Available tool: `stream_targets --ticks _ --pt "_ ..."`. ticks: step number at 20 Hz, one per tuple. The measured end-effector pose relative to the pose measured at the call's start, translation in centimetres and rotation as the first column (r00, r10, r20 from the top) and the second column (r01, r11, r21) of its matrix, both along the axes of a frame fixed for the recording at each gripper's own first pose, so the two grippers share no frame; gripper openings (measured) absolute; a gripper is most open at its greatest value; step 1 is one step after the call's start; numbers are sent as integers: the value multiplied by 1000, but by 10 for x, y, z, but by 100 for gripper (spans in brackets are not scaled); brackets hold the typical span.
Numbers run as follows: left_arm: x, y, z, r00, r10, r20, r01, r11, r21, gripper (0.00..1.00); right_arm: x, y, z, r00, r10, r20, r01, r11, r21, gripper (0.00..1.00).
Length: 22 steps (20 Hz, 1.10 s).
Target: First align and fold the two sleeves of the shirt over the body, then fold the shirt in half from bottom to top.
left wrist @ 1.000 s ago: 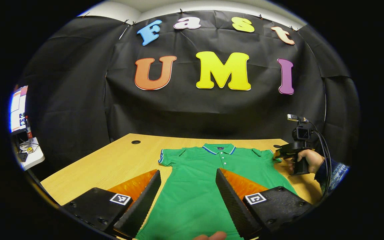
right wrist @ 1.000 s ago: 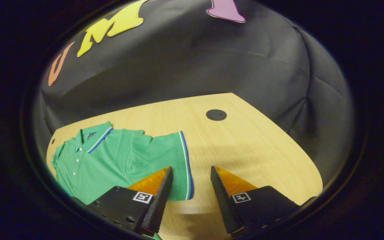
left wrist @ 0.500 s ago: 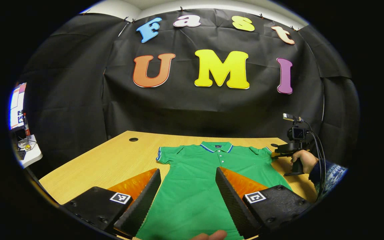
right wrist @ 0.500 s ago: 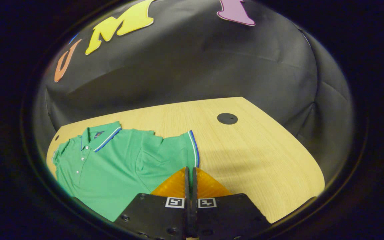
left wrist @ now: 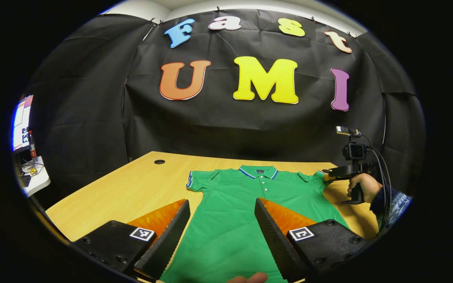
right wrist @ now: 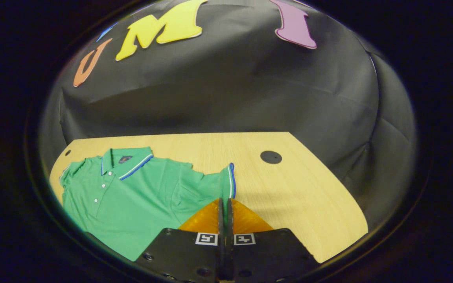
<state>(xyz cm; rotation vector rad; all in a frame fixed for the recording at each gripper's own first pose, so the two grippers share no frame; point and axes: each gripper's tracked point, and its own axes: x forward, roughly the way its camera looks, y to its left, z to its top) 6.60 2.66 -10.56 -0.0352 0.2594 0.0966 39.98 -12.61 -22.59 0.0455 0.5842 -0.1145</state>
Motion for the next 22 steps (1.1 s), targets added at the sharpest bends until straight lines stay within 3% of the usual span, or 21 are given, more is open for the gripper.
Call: stream_targets --ticks 5,10,12,14,15,17,20,22 --pt "0 -2 3 1000 -5 13 5 1000 0 100 -1 31 24 995 89 45 -84 992 -96 0" --pt "1 -4 1 1000 -10 7 10 1000 -1 100 -3 82 50 981 172 91 -163 981 -106 0" --pt "0 -2 4 1000 -12 14 12 1000 11 100 -7 106 60 973 203 111 -197 978 -63 1" --pt "0 4 7 1000 -2 21 2 1000 15 100 -17 131 73 962 237 136 -239 971 3 14" --pt "1 8 7 1000 6 24 -6 1000 7 100 -24 138 83 959 242 149 -248 969 23 13" --pt "1 16 8 999 38 32 -37 999 -19 100 -37 149 105 951 248 186 -260 965 39 30" --pt "5 16 7 998 38 42 -35 997 -67 100 -60 155 145 933 252 258 -266 964 22 94" --pt "9 23 3 999 39 35 -37 999 -36 100 -78 155 164 913 263 313 -271 962 -19 97"
